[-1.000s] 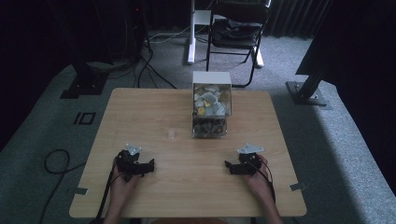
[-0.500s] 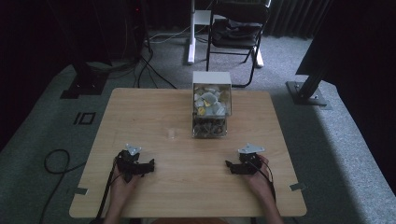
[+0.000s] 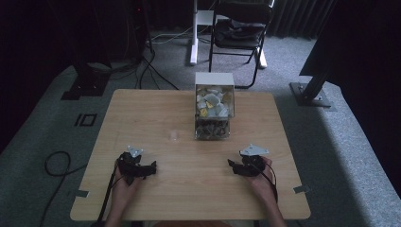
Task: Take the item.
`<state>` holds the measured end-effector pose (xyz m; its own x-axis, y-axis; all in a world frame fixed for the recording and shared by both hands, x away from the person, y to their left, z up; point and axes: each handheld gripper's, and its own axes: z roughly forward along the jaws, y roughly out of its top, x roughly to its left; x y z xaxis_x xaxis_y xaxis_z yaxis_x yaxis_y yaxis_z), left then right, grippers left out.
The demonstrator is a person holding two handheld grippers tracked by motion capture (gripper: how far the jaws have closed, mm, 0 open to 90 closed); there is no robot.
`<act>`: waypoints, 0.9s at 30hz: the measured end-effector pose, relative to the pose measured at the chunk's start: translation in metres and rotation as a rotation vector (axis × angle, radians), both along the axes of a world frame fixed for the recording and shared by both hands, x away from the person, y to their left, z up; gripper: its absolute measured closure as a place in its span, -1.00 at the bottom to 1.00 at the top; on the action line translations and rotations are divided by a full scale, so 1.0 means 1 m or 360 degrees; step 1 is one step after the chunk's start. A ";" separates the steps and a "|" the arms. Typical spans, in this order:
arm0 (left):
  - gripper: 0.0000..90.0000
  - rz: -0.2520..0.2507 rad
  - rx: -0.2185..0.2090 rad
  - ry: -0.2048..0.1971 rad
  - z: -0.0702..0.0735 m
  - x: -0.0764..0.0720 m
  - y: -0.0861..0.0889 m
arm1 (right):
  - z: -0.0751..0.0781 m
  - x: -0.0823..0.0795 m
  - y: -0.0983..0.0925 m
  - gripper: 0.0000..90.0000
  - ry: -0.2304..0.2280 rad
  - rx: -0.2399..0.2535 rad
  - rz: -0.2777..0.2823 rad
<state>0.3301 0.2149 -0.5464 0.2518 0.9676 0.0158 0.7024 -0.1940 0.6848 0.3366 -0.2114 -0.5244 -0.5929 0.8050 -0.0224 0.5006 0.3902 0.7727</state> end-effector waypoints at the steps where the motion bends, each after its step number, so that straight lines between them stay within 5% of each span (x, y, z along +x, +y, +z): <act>1: -0.97 0.0000 0.0000 0.0000 0.000 0.000 0.000 | 0.001 0.000 0.000 -0.22 -0.0002 0.0001 0.0002; 27: -0.97 -0.0001 0.0001 0.0001 0.000 0.000 0.000 | 0.021 0.007 0.021 -0.07 -0.0090 -0.0008 0.0093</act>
